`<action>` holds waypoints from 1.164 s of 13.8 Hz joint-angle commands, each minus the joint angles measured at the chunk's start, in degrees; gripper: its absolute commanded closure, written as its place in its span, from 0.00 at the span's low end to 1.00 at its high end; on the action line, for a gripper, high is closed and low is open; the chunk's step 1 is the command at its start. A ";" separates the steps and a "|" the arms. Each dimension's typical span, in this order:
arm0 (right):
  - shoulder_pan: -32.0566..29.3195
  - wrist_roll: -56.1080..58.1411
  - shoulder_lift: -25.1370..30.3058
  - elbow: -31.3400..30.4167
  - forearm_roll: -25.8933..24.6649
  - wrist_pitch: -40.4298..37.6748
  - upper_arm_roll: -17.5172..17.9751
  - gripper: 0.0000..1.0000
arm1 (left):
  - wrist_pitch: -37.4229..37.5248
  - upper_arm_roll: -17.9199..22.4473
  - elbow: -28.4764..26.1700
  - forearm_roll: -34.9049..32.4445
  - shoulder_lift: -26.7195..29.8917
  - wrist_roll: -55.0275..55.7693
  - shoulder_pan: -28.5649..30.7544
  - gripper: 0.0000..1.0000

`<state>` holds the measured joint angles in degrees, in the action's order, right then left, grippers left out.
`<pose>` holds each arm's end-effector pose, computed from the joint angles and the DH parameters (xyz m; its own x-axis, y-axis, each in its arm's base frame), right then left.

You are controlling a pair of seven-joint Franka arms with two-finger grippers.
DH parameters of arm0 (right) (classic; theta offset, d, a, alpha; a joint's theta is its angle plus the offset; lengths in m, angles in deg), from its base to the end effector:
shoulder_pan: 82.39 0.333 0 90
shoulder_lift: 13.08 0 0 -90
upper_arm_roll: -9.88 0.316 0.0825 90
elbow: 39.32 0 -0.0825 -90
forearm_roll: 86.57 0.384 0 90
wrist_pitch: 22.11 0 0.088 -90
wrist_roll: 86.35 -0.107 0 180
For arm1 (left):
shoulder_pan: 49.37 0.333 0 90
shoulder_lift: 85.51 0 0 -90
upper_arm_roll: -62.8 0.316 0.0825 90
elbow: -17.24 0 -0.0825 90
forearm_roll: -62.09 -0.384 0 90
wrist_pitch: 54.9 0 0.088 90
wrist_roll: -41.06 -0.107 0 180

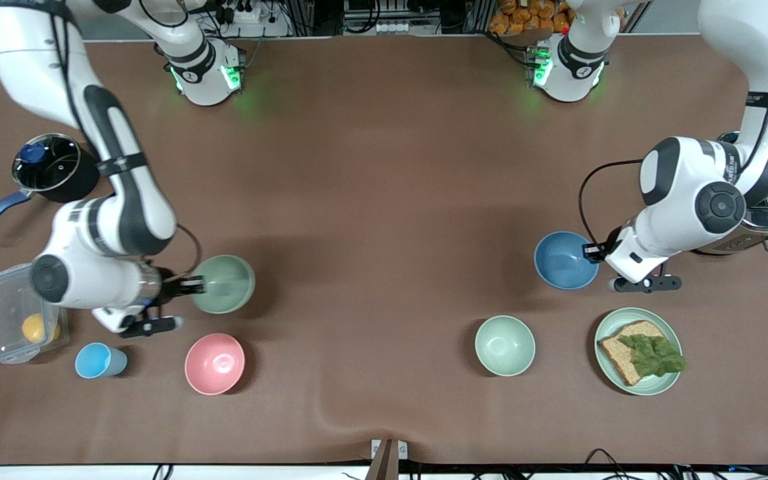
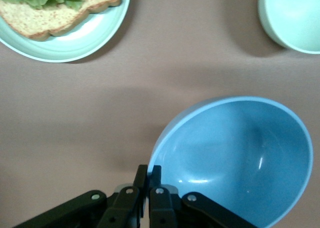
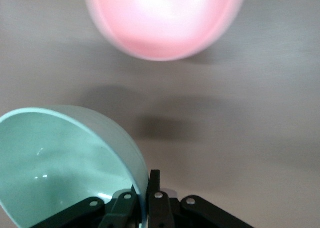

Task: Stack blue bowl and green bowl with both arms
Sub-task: 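Grasp the green bowl with the right gripper while the left gripper holds the blue bowl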

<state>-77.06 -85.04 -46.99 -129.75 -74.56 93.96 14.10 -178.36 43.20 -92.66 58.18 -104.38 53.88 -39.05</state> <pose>0.6706 0.1183 0.2846 0.9848 0.0893 -0.1493 0.0558 -0.9749 -0.2154 0.6032 -0.0860 0.3252 0.9961 0.0334 -0.0816 0.0366 -0.9986 0.0375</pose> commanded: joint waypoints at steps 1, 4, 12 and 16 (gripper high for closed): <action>6.17 -13.20 -0.53 -0.27 4.59 3.88 0.17 1.00 | 1.29 -1.15 0.22 1.01 0.85 2.02 0.14 1.00; 13.64 -27.11 -2.38 -0.27 5.48 8.90 0.17 1.00 | 1.29 -1.85 0.57 1.01 0.68 2.11 0.05 1.00; 26.49 -44.55 -7.39 -0.62 14.79 22.79 0.17 1.00 | 1.29 -3.52 2.50 1.01 -1.17 8.87 -2.93 1.00; 26.94 -46.22 -8.89 -0.71 14.62 24.82 -0.18 0.46 | 1.29 -3.52 2.68 0.92 -1.52 12.82 -5.48 1.00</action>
<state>-49.86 -130.89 -55.56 -130.59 -61.48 118.30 14.57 -178.25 39.73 -91.30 58.18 -105.40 64.26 -43.04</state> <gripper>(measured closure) 0.885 0.952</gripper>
